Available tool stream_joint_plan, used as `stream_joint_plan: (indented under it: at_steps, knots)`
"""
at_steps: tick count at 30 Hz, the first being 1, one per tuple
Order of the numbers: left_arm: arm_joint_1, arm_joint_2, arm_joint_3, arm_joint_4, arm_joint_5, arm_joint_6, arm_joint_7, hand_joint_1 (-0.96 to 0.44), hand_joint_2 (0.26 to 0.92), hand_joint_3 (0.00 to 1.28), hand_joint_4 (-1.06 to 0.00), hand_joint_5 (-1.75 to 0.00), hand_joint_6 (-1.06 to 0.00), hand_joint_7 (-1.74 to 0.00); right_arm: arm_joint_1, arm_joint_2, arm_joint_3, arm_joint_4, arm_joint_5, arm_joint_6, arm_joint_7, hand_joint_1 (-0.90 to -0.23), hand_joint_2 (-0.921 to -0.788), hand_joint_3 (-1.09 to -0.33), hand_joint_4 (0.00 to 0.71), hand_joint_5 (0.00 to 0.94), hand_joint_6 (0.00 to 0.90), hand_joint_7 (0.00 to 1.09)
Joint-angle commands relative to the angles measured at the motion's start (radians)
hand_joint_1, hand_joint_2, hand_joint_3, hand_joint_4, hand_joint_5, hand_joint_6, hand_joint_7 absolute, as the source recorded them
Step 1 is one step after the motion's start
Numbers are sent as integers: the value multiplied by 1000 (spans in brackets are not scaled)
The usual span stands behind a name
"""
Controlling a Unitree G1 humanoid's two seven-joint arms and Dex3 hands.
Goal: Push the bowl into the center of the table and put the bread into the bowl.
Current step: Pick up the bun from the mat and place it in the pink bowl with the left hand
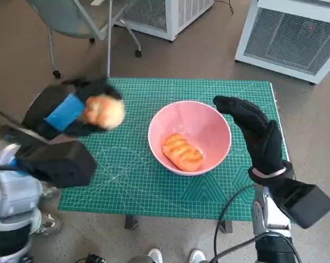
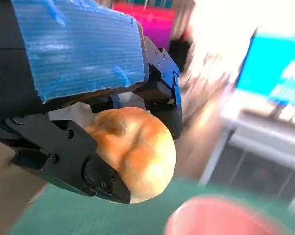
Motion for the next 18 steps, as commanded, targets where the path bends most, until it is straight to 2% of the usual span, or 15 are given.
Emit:
stream_joint_plan:
  at_steps: [1, 10, 18]
  knots:
    - [-74, -50, -66, 49, 8, -52, 31, 1, 907, 36, -752, -1166, -700, -1026, -1, -5, -3, 15, 9, 5, 13, -688, -921, -776, 120, 0, -1, 432]
    - [-193, -128, -180, 253, 16, -194, 63, 0, 907, 27, -782, -1136, -692, -1028, 13, -9, -9, -5, 3, 6, 6, -688, -921, -779, 117, 0, -1, 430]
    - [-230, -190, -242, 439, 13, -350, 127, 1, 919, 21, -774, -1124, -660, -1080, 33, -12, -17, -34, -6, 8, -9, -686, -921, -782, 115, 1, -1, 427]
